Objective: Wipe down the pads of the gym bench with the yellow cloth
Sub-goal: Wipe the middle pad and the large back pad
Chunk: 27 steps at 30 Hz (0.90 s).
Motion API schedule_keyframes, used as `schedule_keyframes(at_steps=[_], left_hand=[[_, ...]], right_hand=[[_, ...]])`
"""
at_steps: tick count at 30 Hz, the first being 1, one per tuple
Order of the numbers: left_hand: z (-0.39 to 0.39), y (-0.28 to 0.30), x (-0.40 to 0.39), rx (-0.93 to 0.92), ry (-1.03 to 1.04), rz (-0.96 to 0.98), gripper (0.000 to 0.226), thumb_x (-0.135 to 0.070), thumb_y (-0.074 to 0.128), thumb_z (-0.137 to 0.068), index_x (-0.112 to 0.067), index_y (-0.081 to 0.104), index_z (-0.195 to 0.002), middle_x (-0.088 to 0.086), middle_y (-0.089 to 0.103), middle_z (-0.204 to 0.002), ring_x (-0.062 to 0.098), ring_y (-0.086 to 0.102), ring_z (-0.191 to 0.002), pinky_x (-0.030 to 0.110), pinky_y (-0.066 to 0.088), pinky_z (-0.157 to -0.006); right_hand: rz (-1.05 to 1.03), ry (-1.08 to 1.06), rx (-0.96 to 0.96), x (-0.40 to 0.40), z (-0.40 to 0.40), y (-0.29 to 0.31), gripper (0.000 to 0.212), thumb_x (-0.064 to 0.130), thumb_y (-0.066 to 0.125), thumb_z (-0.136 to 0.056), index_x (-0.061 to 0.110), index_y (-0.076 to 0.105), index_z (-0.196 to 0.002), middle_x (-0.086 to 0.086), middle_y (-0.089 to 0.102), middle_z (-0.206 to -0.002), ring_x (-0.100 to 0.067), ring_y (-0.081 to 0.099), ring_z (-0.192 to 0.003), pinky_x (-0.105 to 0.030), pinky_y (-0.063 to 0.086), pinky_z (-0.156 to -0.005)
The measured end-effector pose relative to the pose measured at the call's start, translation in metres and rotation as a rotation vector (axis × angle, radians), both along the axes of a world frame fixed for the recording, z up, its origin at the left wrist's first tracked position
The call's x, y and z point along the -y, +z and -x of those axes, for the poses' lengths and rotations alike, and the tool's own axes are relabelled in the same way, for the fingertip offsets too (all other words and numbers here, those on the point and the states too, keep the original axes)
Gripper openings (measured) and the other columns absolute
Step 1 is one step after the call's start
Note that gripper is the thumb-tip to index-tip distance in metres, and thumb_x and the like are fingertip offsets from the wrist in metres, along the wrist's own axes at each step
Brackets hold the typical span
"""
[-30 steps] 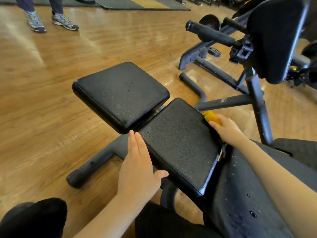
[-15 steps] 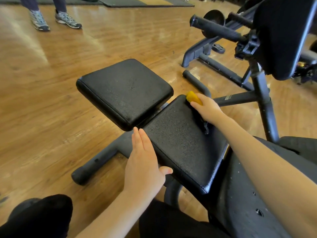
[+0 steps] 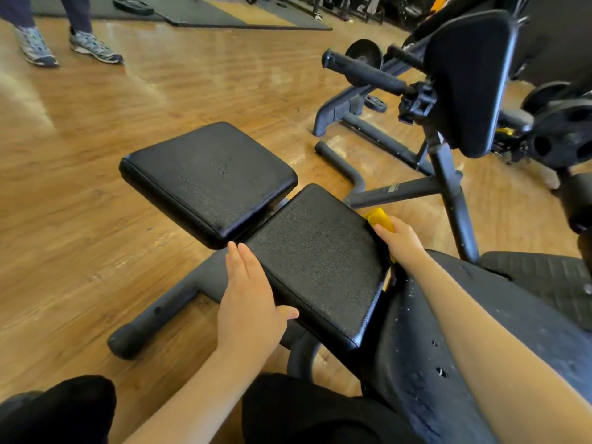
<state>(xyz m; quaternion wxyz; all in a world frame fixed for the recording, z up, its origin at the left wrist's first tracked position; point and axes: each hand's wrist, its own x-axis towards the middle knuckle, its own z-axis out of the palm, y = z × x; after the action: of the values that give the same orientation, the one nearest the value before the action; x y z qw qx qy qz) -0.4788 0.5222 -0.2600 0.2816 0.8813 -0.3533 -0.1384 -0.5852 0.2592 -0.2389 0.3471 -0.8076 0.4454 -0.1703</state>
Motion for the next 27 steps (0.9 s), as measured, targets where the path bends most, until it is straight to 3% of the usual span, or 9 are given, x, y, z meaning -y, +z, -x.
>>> schedule_keyframes(at_steps=[7,9,13,18,22,24,27], left_hand=[[0.001,0.003,0.0,-0.008,0.006,-0.011,0.124,-0.047,0.072,-0.069,-0.004,-0.02,-0.14,0.014,-0.02,-0.152,0.025,0.0,-0.143,0.031,0.031,-0.107],[0.002,0.004,0.0,0.003,0.001,-0.002,0.123,-0.047,0.072,-0.069,-0.003,-0.019,-0.14,0.015,-0.018,-0.152,0.026,-0.001,-0.143,0.032,0.027,-0.109],[0.003,0.004,-0.002,0.012,0.006,0.023,0.122,-0.046,0.072,-0.069,-0.004,-0.017,-0.142,0.014,-0.017,-0.153,0.026,-0.001,-0.143,0.031,0.03,-0.107],[0.0,0.003,-0.008,0.074,-0.014,0.017,0.123,-0.055,0.07,-0.066,-0.006,-0.013,-0.143,0.012,-0.012,-0.154,0.025,0.005,-0.142,0.033,0.036,-0.104],[-0.006,0.002,-0.011,0.105,-0.045,0.009,0.123,-0.061,0.067,-0.066,-0.006,-0.01,-0.144,0.012,-0.01,-0.155,0.025,0.008,-0.142,0.033,0.034,-0.105],[-0.009,0.003,-0.011,0.102,-0.061,-0.005,0.123,-0.062,0.066,-0.066,-0.007,-0.01,-0.144,0.012,-0.009,-0.155,0.024,0.009,-0.142,0.033,0.036,-0.104],[-0.015,0.004,-0.015,0.091,-0.115,-0.005,0.12,-0.057,0.068,-0.068,-0.009,-0.011,-0.144,0.009,-0.011,-0.155,0.023,0.018,-0.141,0.031,0.043,-0.099]], right_hand=[[0.075,-0.124,0.041,-0.04,0.002,-0.003,0.033,0.021,0.046,-0.093,0.02,0.052,-0.126,-0.001,0.057,-0.126,-0.017,0.049,-0.113,-0.024,0.032,-0.089],[0.134,-0.119,0.039,-0.062,0.004,-0.006,0.037,0.017,0.047,-0.093,0.019,0.047,-0.131,-0.001,0.05,-0.136,-0.02,0.04,-0.128,-0.023,0.028,-0.098],[0.201,0.003,-0.06,-0.119,0.015,-0.016,0.044,0.018,0.046,-0.094,0.021,0.038,-0.137,-0.001,0.037,-0.147,-0.017,0.024,-0.139,-0.026,0.022,-0.105],[0.173,0.217,-0.144,-0.161,0.03,-0.008,0.05,0.02,0.043,-0.095,0.026,0.028,-0.142,0.01,0.024,-0.151,-0.006,0.015,-0.139,-0.019,0.008,-0.106],[0.236,0.393,-0.202,-0.189,0.044,-0.004,0.055,0.02,0.044,-0.094,0.033,0.021,-0.143,0.024,0.015,-0.146,0.012,0.005,-0.128,-0.011,0.002,-0.105],[0.335,0.426,-0.25,-0.199,0.048,-0.009,0.057,0.022,0.044,-0.095,0.033,0.016,-0.144,0.029,0.005,-0.141,0.013,-0.001,-0.128,-0.006,-0.004,-0.102],[0.415,0.346,-0.261,-0.208,0.043,-0.017,0.058,0.023,0.043,-0.095,0.03,0.013,-0.145,0.027,0.0,-0.141,0.006,-0.002,-0.133,-0.015,-0.002,-0.107]])
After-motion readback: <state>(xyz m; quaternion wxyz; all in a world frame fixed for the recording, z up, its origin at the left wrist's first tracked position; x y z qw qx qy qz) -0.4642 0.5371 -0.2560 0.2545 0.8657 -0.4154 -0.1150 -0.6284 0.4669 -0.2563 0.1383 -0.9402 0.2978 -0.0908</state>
